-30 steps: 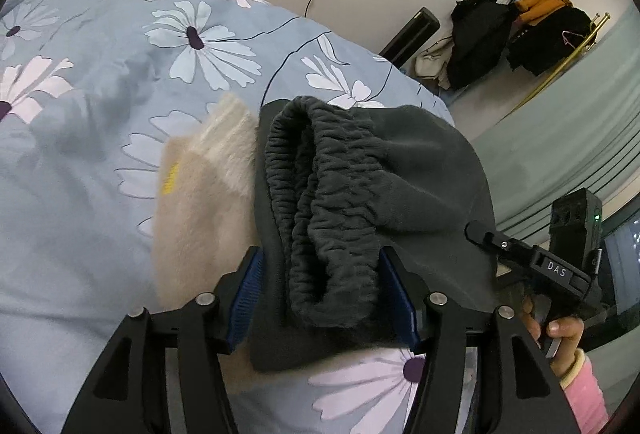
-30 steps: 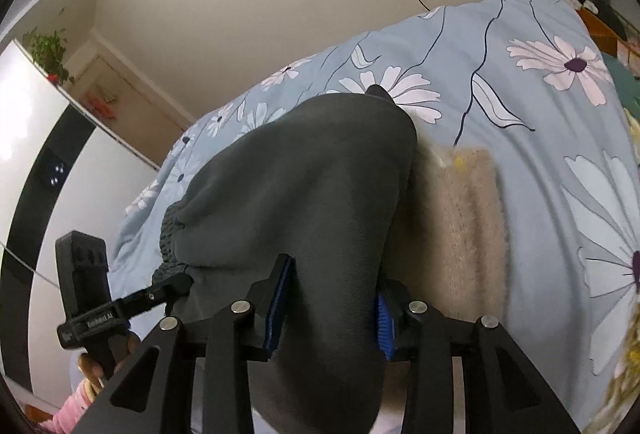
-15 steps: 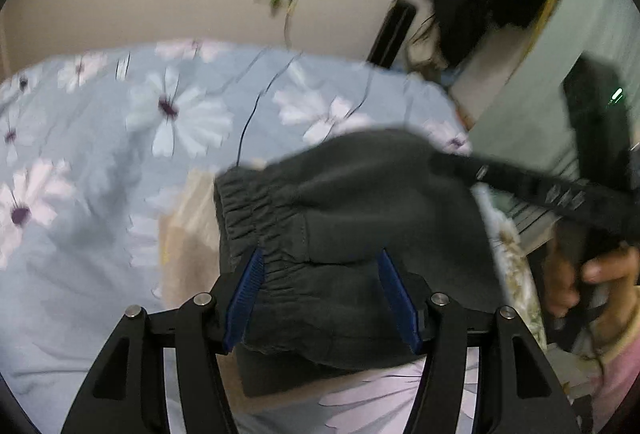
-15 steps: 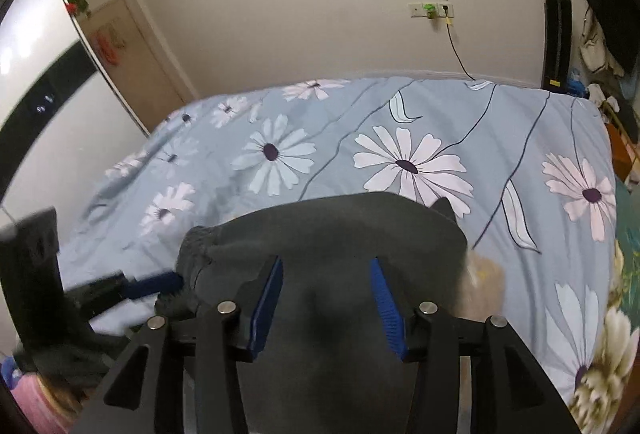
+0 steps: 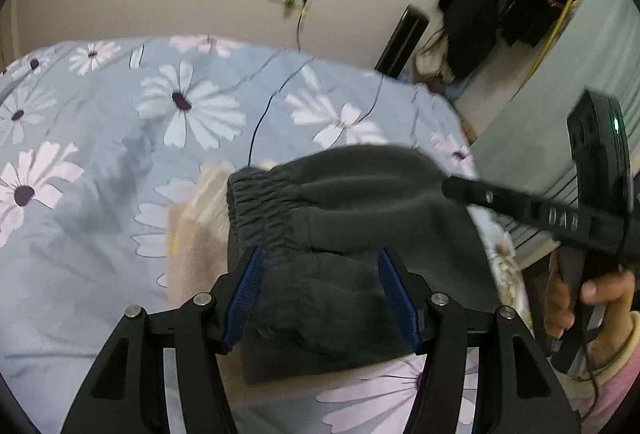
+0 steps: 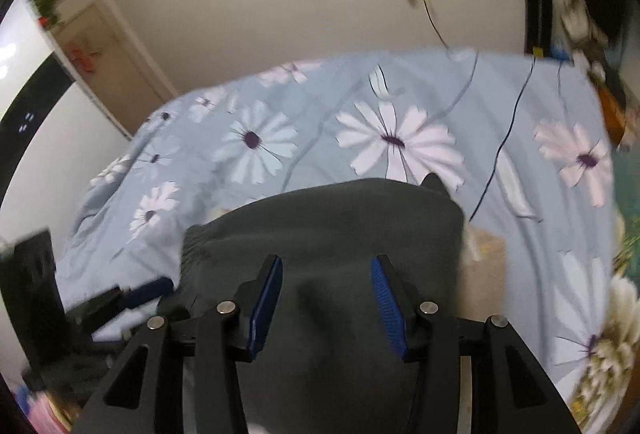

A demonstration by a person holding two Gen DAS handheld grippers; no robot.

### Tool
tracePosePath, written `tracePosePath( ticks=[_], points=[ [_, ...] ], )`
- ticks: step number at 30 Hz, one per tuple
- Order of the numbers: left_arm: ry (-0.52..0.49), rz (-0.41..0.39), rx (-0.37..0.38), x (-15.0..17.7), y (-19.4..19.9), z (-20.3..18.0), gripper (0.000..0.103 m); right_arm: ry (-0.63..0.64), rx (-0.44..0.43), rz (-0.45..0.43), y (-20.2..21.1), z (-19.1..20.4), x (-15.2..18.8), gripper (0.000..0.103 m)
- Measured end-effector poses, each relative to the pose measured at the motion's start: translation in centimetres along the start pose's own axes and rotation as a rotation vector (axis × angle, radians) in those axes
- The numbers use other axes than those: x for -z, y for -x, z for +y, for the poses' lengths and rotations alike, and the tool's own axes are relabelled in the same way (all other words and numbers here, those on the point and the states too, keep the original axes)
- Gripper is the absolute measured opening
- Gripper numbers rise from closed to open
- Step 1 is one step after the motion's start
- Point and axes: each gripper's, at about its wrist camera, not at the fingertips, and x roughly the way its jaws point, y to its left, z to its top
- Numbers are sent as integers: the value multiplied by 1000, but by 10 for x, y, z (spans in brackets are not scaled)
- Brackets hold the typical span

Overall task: Fold clothes
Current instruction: 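Carry the folded sweatpants with both grippers onto the beige fuzzy garment and release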

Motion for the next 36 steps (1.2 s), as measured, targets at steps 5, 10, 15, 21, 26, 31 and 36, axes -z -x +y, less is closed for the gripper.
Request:
tracePosePath(
  ticks=[5,10,15,21,26,31,36],
  points=[
    [-99,-15,-8,15,7,-26,61,25,-29,-25,23,11,34,50],
    [-70,44,3,36,-18,-13,61,80,-14,27,6,11,67,51],
    [-115,44,-30,46,-28,-17,61,68,-12,38,-8,0,78,51],
    [-222,41,-163,55,-32,-39,61,113,52,36,-17,7,82,51],
    [-220,0,-189,70,2,-37,62,50,37,-28,8,10,94,51],
    [-87,-71,-238,81,20,-5,61,19,17,-79,25,20,126,60],
    [-81,-64,-222,93,13,-2,61,-100,-27,-98,20,24,154,69]
  ],
)
